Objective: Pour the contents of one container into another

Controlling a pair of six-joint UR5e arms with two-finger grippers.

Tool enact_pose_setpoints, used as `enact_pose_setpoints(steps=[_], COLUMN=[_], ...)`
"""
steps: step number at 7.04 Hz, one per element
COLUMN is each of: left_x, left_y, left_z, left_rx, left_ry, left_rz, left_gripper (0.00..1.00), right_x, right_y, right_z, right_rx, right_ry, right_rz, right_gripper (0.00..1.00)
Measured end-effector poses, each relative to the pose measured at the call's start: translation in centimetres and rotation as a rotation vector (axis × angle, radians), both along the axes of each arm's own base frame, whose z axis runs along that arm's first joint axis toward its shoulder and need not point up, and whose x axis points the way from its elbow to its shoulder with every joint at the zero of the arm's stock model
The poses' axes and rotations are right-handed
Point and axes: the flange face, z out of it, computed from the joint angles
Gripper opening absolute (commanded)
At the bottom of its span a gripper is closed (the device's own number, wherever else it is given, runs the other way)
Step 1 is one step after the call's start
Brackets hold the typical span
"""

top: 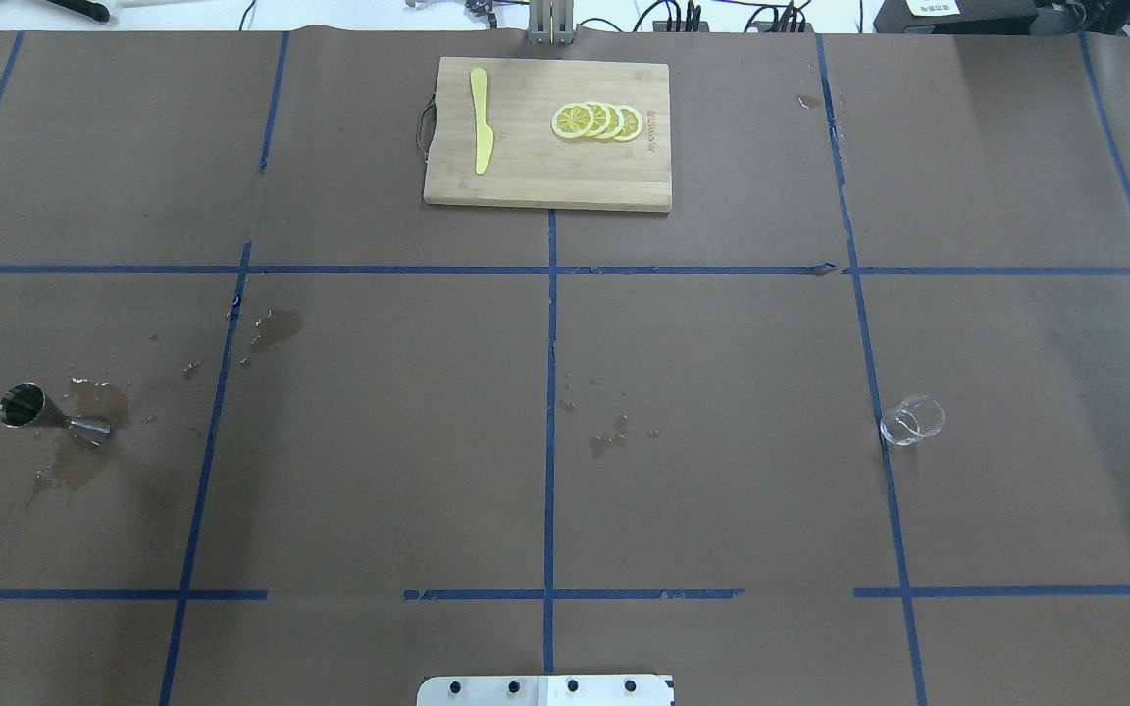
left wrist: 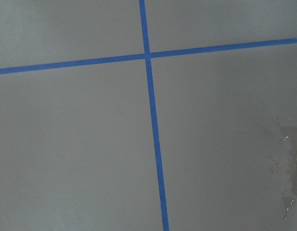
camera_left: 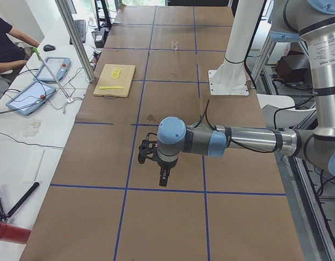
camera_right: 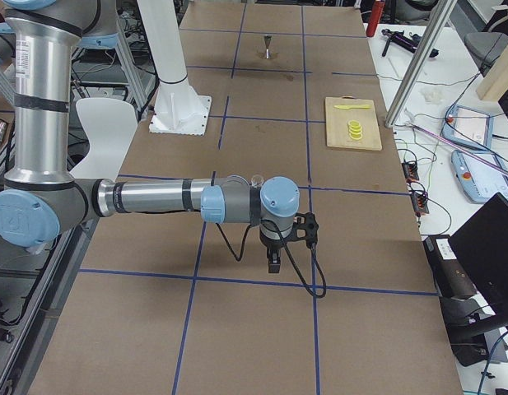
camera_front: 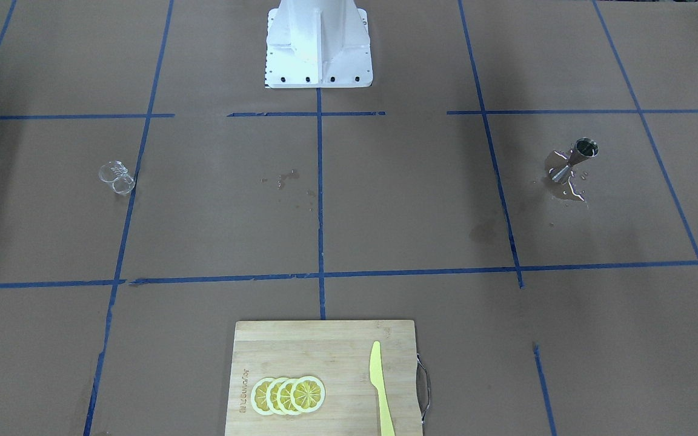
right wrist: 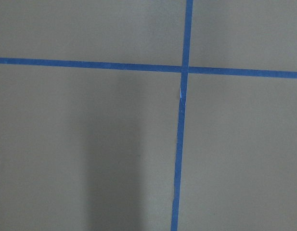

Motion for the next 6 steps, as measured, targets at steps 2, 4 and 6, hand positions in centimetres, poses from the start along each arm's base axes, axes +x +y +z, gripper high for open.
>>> enact_pose_setpoints(steps=[2,4,6], left_x=[0.1,0.2,1.2], left_y=[0.4,0.8,0.8], left_z=[0.6,0.5,0.0], left_rx=[-0.051,-0.11,-0.09], left_ry=[0.001,-0.001,-0.006], left_rz=[0.004,0.007,0.055], left_gripper=[1.0,1.0,1.0], right_x=[0.0,0.0,0.0], right_y=[0.0,0.0,0.0], right_z=[-0.1,-0.1,-0.2], right_rx=[0.002,0.003,0.004], right_ry=[0.002,0.004,0.003], right_rz=[0.001,0.001,0.0], right_gripper=[1.0,1.0,1.0])
